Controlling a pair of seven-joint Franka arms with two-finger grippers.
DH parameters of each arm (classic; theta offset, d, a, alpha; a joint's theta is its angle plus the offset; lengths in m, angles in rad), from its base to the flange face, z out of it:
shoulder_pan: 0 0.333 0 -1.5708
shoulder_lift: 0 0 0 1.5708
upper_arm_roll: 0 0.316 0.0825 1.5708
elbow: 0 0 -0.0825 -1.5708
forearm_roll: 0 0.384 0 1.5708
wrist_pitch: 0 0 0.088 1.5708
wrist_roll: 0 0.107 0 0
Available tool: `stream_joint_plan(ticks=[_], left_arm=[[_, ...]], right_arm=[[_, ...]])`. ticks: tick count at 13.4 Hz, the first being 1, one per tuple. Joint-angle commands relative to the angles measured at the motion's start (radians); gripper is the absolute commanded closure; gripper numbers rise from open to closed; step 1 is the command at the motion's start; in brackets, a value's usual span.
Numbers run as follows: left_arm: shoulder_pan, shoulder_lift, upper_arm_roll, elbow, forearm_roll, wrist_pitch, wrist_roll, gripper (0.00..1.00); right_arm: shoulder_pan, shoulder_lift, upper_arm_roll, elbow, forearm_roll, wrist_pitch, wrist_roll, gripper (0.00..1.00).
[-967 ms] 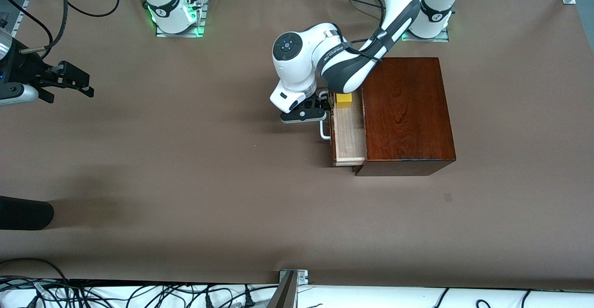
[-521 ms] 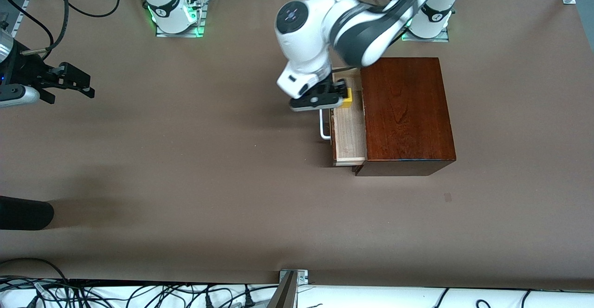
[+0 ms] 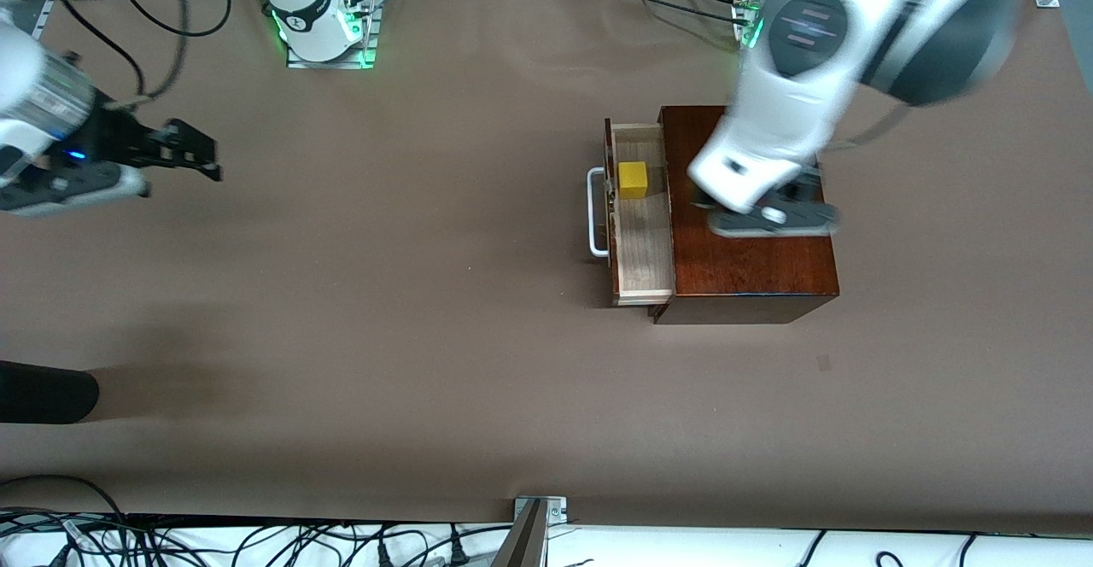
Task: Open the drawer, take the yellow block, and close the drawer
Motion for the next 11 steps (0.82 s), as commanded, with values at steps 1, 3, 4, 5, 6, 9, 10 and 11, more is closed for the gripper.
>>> stream_joint_plan(ticks=[1, 3, 4, 5, 6, 9, 10, 11], left_arm=[[0.094, -0.053, -0.004, -0.021, -0.039, -0.038, 0.166, 0.00], [0.116, -0.110, 0.077, -0.043, -0.118, -0.035, 0.302, 0.00], [0.102, -0.128, 0.137, -0.046, -0.135, -0.035, 0.339, 0.00], [0.072, -0.154, 0.192, -0.065, -0.154, -0.033, 0.381, 0.00], [0.029, -0.199, 0.273, -0.111, -0.160, -0.023, 0.424, 0.00], [0.008, -0.295, 0.363, -0.258, -0.218, 0.081, 0.508, 0.00], [0.010, -0.329, 0.377, -0.312, -0.223, 0.121, 0.513, 0.00], [0.008, -0.351, 0.403, -0.345, -0.226, 0.140, 0.525, 0.00]], right_arm=[[0.061, 0.016, 0.009, 0.014, 0.004, -0.012, -0.007, 0.00], [0.144, 0.059, 0.029, 0.010, 0.004, -0.018, -0.075, 0.00], [0.190, 0.065, 0.041, 0.013, 0.002, -0.015, -0.135, 0.00], [0.250, 0.070, 0.051, 0.014, -0.005, -0.001, -0.144, 0.00], [0.298, 0.089, 0.051, 0.022, 0.001, 0.014, -0.152, 0.00], [0.440, 0.163, 0.081, 0.046, -0.002, 0.126, -0.154, 0.00], [0.500, 0.216, 0.086, 0.094, -0.008, 0.164, -0.152, 0.00], [0.558, 0.296, 0.086, 0.170, -0.027, 0.187, -0.169, 0.00]])
